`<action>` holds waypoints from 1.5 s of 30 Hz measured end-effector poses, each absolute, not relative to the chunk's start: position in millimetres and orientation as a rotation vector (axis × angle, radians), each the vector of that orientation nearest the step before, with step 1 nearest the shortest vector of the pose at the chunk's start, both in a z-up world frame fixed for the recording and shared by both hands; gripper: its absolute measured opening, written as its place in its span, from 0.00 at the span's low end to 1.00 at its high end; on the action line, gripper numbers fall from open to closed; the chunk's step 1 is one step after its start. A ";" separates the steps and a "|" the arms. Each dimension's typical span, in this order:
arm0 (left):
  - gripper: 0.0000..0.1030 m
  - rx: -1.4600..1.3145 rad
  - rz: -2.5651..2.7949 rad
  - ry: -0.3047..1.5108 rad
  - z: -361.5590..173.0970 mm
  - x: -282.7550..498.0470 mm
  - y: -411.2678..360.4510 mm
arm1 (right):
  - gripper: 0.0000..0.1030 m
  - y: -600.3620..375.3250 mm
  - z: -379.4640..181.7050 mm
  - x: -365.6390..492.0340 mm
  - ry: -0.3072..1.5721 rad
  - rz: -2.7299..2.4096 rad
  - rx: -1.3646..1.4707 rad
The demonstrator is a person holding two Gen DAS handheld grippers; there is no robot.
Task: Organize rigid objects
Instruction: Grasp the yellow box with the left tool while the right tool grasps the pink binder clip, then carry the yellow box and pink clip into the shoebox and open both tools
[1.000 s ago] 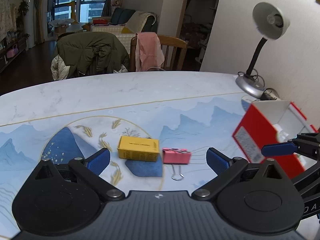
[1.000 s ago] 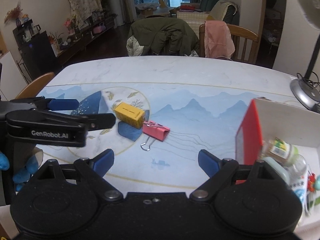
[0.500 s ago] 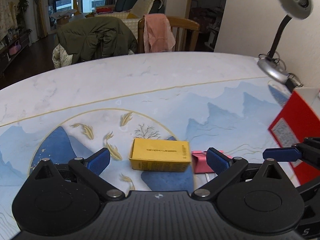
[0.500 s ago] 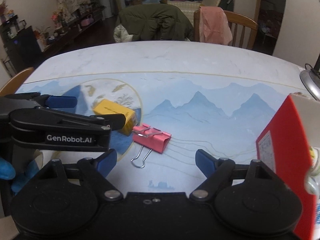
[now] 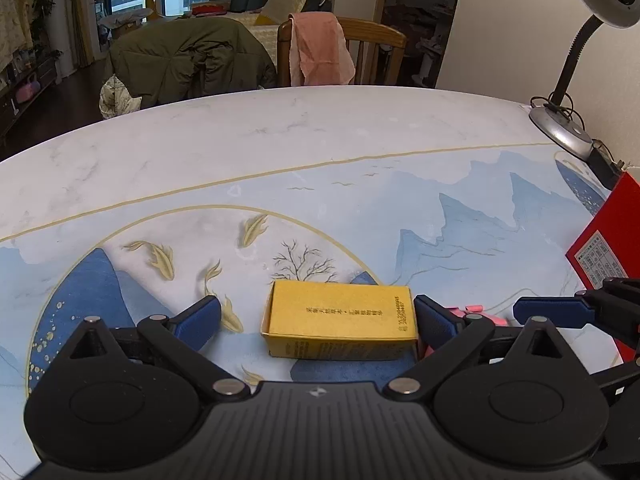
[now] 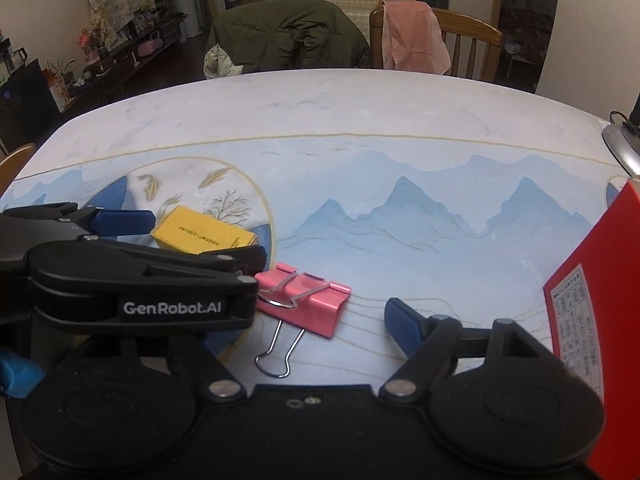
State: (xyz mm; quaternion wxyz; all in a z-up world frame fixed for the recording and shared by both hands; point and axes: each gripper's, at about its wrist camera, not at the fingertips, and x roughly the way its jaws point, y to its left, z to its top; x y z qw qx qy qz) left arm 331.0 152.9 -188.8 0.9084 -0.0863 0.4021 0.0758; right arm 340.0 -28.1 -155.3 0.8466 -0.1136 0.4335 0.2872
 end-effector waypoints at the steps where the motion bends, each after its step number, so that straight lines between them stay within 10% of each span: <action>1: 0.96 -0.183 0.149 0.828 -189.3 331.1 154.0 | 0.76 -27.6 -156.0 340.8 0.915 0.601 -0.237; 9: 0.71 -0.187 0.142 0.814 -189.3 329.7 161.7 | 0.71 -24.4 -158.4 344.7 0.934 0.590 -0.222; 21: 0.70 -0.222 0.209 0.802 -188.8 316.2 178.9 | 0.54 -19.2 -158.5 346.0 0.928 0.554 -0.224; 45: 0.70 -0.252 0.130 0.829 -137.5 242.8 129.4 | 0.53 -73.8 -100.2 287.3 0.950 0.603 -0.190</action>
